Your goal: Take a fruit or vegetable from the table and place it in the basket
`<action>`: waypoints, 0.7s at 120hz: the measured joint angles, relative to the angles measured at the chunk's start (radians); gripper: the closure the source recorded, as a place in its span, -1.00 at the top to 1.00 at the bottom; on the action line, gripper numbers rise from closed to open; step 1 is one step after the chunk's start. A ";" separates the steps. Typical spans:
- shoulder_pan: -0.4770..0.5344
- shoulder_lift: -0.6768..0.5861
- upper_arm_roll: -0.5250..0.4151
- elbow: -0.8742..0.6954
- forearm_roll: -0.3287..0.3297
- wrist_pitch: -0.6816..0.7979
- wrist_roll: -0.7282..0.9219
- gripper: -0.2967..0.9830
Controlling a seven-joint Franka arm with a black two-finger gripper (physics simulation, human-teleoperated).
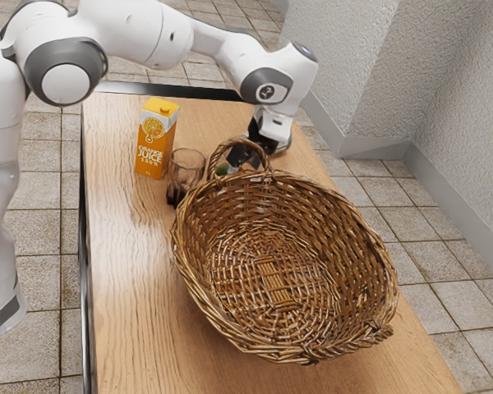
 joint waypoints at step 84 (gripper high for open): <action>-0.013 0.027 -0.002 -0.007 -0.004 -0.002 0.010 0.53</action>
